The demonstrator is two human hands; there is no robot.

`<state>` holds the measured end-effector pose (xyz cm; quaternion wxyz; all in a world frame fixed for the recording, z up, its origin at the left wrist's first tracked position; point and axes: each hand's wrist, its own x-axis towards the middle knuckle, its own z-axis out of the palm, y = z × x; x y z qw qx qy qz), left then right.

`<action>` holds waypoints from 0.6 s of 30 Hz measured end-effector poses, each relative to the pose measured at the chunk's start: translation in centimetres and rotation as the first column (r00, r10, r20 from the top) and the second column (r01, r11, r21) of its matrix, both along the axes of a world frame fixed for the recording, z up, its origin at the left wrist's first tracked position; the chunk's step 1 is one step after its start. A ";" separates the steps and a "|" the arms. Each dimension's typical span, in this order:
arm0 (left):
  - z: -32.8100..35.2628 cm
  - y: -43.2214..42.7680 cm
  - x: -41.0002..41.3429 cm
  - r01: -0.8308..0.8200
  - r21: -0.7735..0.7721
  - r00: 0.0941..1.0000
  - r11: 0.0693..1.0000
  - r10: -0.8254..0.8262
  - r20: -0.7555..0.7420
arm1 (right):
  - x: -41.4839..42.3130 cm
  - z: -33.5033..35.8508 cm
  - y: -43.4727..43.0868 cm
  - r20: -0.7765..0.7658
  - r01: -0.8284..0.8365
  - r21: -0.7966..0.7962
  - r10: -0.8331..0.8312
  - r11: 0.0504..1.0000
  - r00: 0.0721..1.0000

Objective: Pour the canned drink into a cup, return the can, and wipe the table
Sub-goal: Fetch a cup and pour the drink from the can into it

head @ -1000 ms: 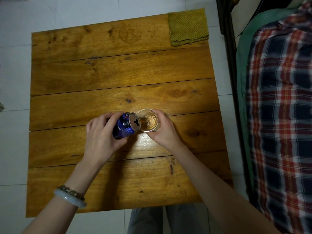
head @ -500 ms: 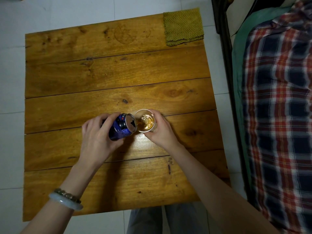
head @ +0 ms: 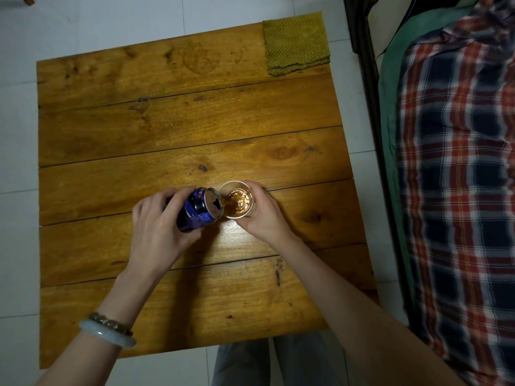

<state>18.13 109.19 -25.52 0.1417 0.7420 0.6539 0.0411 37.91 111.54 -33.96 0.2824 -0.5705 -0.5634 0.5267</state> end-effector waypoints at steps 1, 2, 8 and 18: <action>0.0 0.0 0.0 0.001 0.002 1.000 1.000 -0.001 -0.001 | 0.0 0.0 0.0 -0.001 0.001 0.001 -0.001 1.000 1.000; 0.1 0.1 0.0 0.003 0.005 1.000 1.000 -0.003 -0.003 | 0.0 0.0 0.0 -0.003 0.001 0.003 -0.001 1.000 1.000; 0.1 0.2 0.1 0.007 0.015 1.000 1.000 -0.006 -0.017 | 0.0 0.1 0.0 -0.003 0.003 -0.005 -0.004 1.000 1.000; 0.3 -0.1 0.1 0.010 0.015 1.000 1.000 -0.009 -0.019 | 0.1 0.2 0.0 0.005 -0.003 -0.020 0.003 1.000 1.000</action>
